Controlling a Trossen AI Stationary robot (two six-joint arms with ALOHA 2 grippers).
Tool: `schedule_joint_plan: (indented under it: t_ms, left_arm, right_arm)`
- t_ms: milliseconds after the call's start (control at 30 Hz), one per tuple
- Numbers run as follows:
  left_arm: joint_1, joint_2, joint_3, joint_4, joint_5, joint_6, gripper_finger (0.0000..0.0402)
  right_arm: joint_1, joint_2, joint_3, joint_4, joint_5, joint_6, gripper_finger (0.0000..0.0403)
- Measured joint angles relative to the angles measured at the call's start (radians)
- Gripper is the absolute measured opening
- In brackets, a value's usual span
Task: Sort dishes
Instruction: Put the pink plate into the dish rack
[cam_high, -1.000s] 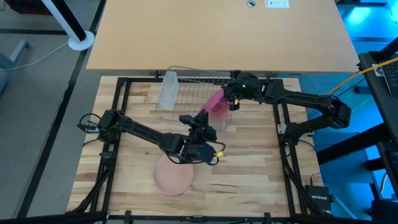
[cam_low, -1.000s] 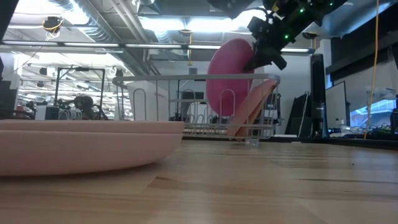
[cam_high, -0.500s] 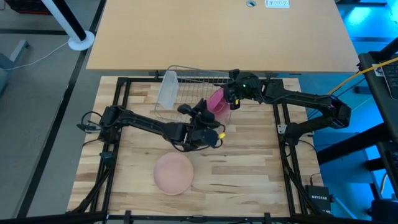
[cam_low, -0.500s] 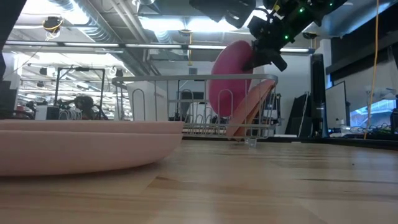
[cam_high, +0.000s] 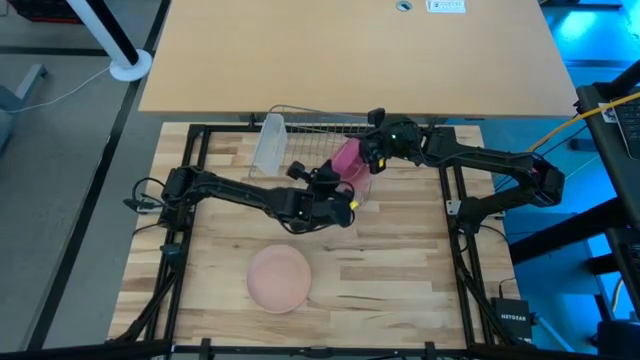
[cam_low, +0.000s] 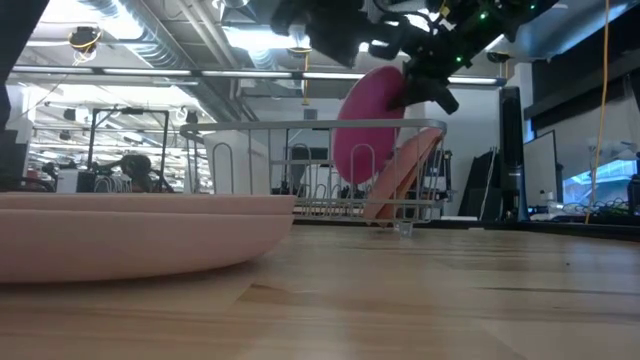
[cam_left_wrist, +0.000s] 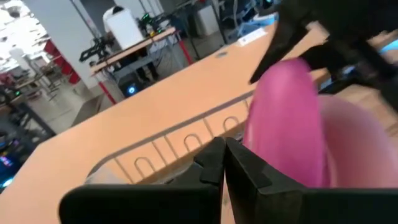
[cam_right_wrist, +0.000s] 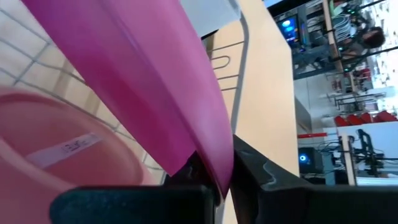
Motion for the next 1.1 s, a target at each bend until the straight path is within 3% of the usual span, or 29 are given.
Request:
schedule_joint_plan:
  t_ms: [433, 733, 933, 1100]
  left_arm:
    - [-0.003, 0.0, 0.0, -0.277, -0.042, -0.338, 0.0001]
    - [-0.003, -0.002, 0.0, -0.372, -0.046, -0.449, 0.0001]
    - [0.01, -0.008, 0.0, -0.499, 0.063, -0.587, 0.0001]
    - [0.042, -0.008, 0.0, -0.504, 0.126, -0.558, 0.0001]
  right_arm:
    - [0.0, -0.002, 0.001, -0.044, 0.02, -0.007, 0.0026]
    - [0.0, -0.002, 0.001, -0.046, 0.024, -0.007, 0.0026]
    - [0.0, -0.002, 0.001, -0.046, 0.024, -0.007, 0.0026]
    - [0.0, -0.001, 0.001, -0.046, 0.024, -0.007, 0.0026]
